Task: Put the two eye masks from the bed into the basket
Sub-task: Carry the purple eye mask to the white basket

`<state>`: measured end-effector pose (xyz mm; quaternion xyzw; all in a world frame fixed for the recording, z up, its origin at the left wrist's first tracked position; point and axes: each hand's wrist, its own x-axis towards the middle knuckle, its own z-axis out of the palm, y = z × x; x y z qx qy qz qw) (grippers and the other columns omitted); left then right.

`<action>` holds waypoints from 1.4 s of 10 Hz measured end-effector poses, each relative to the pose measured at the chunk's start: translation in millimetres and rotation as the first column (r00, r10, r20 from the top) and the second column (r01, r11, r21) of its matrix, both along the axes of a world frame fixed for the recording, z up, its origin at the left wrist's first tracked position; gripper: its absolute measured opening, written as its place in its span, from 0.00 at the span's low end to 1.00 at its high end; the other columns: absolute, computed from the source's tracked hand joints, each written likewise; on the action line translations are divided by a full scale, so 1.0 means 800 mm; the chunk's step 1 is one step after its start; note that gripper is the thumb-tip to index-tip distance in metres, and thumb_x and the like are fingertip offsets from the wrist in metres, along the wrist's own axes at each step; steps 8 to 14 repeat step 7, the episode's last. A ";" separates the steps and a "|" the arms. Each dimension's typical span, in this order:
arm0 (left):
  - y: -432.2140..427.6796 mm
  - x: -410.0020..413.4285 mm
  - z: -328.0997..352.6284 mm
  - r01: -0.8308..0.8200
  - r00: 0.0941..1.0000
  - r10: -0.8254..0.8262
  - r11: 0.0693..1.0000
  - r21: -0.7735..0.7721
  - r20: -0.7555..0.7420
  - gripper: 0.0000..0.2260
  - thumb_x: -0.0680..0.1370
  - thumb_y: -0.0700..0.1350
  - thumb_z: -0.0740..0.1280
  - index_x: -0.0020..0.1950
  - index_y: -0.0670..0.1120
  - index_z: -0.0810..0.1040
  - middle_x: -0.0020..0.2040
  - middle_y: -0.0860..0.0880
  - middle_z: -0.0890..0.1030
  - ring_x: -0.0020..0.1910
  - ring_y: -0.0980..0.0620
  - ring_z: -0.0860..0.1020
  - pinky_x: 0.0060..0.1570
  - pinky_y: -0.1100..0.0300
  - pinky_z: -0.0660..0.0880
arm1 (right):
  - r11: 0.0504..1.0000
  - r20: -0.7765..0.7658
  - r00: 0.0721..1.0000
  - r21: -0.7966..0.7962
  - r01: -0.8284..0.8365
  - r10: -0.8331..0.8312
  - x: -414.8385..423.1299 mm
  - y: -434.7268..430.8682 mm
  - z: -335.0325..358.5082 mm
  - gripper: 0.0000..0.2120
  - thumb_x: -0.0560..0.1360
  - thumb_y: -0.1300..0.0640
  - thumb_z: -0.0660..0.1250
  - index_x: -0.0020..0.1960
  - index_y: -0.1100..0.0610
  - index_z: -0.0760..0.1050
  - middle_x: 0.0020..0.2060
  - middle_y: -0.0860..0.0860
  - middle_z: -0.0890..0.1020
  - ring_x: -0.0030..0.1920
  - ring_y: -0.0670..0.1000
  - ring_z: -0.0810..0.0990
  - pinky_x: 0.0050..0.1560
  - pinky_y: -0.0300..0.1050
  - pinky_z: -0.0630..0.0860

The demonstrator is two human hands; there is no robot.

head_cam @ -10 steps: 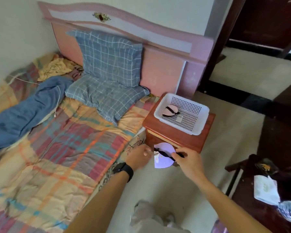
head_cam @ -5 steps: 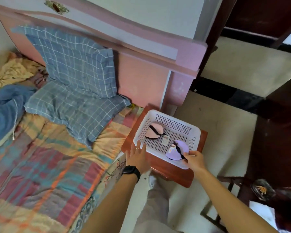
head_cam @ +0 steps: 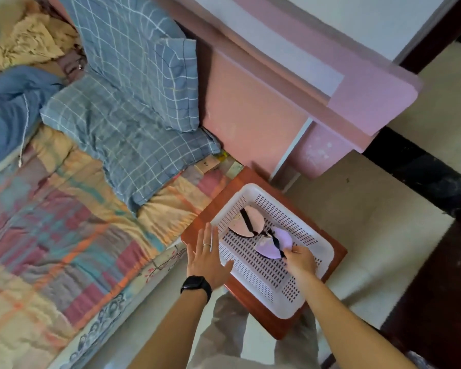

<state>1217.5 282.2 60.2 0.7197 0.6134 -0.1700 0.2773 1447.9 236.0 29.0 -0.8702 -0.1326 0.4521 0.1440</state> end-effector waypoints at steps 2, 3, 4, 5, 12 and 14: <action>-0.036 0.029 0.003 -0.254 0.965 0.259 0.962 0.097 -0.041 0.40 0.79 0.60 0.56 0.77 0.51 0.31 0.77 0.51 0.31 0.77 0.49 0.34 0.75 0.43 0.37 | 0.951 0.103 0.948 -0.112 -0.289 0.301 0.009 0.021 -0.016 0.12 0.82 0.52 0.59 0.56 0.60 0.72 0.47 0.58 0.81 0.46 0.62 0.81 0.44 0.55 0.77; -0.066 0.054 0.001 -0.366 0.928 0.371 0.925 0.101 -0.039 0.38 0.80 0.61 0.54 0.77 0.50 0.32 0.77 0.53 0.30 0.77 0.51 0.33 0.72 0.45 0.34 | 0.864 0.152 0.852 -0.147 -0.482 0.502 0.015 0.029 -0.022 0.17 0.81 0.52 0.59 0.63 0.64 0.70 0.58 0.62 0.79 0.53 0.65 0.81 0.45 0.56 0.78; -0.095 0.081 -0.004 -0.431 0.900 0.435 0.898 0.091 -0.027 0.38 0.79 0.62 0.53 0.77 0.51 0.31 0.77 0.54 0.29 0.77 0.53 0.32 0.71 0.47 0.31 | 0.741 0.151 0.728 -0.209 -0.638 0.669 0.021 0.033 -0.030 0.21 0.81 0.53 0.56 0.68 0.66 0.68 0.64 0.63 0.76 0.57 0.65 0.79 0.48 0.55 0.76; -0.117 0.105 -0.008 -0.473 0.880 0.474 0.880 0.040 -0.024 0.36 0.80 0.62 0.51 0.77 0.52 0.30 0.77 0.55 0.30 0.77 0.53 0.33 0.73 0.47 0.32 | 0.585 0.098 0.585 -0.287 -0.758 0.805 0.027 0.032 -0.026 0.18 0.80 0.53 0.58 0.61 0.63 0.77 0.61 0.61 0.77 0.53 0.62 0.80 0.45 0.52 0.78; -0.116 0.122 -0.020 -0.549 0.836 0.549 0.833 0.066 0.010 0.35 0.81 0.59 0.51 0.77 0.50 0.30 0.77 0.53 0.30 0.77 0.52 0.33 0.73 0.49 0.33 | 0.452 0.060 0.448 -0.160 -0.878 0.892 0.038 0.025 -0.028 0.17 0.77 0.49 0.57 0.48 0.62 0.76 0.53 0.60 0.79 0.48 0.59 0.77 0.44 0.52 0.77; -0.116 0.122 -0.020 -0.549 0.836 0.549 0.833 0.066 0.010 0.35 0.81 0.59 0.51 0.77 0.50 0.30 0.77 0.53 0.30 0.77 0.52 0.33 0.73 0.49 0.33 | 0.452 0.060 0.448 -0.160 -0.878 0.892 0.038 0.025 -0.028 0.17 0.77 0.49 0.57 0.48 0.62 0.76 0.53 0.60 0.79 0.48 0.59 0.77 0.44 0.52 0.77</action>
